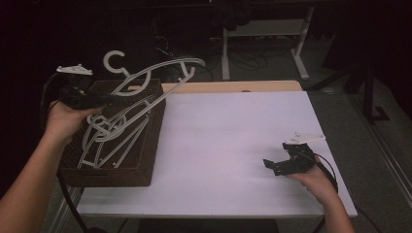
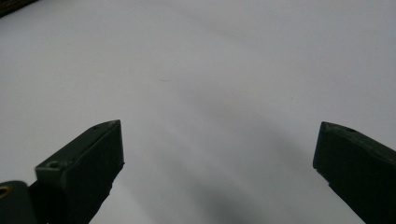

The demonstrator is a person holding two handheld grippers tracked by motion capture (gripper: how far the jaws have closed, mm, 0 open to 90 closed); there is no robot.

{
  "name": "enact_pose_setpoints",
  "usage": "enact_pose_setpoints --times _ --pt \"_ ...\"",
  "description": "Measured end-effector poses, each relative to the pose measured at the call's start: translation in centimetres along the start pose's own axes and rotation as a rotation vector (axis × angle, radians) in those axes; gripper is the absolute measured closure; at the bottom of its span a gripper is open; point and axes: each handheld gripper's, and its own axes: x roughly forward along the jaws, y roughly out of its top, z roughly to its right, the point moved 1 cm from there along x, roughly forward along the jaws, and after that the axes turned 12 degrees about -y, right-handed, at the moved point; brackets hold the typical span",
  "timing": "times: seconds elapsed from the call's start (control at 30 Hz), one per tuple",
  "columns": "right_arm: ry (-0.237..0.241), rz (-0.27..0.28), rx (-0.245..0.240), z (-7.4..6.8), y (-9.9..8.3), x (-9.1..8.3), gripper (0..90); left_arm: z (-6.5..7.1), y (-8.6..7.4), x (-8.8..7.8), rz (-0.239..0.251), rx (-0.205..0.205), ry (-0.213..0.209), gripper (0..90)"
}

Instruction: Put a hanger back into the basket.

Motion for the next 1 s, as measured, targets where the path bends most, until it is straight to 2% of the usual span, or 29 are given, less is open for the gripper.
enact_pose_setpoints --times 0.17,0.37,0.6,0.77,1.0 --pt "-0.006 -0.009 -0.002 0.0 -0.1 0.2 1.7 -2.7 -2.2 -1.5 -0.006 -0.038 0.044 82.0" --pt "-0.014 -0.017 -0.001 0.0 -0.1 0.3 1.7 -5.4 -4.9 -2.5 -0.037 -0.075 0.099 82.0" --pt "-0.024 -0.02 -0.003 0.2 -0.2 0.3 1.7 -7.2 -6.8 -2.8 -0.078 -0.101 0.15 82.0" --pt "-0.032 -0.021 -0.002 0.2 -0.2 0.2 1.7 -8.0 -7.6 -2.5 -0.084 -0.127 0.152 82.0" --pt "-0.038 -0.027 -0.005 0.2 -0.3 0.2 1.7 -8.6 -8.1 -1.6 -0.13 -0.127 0.165 81.9"
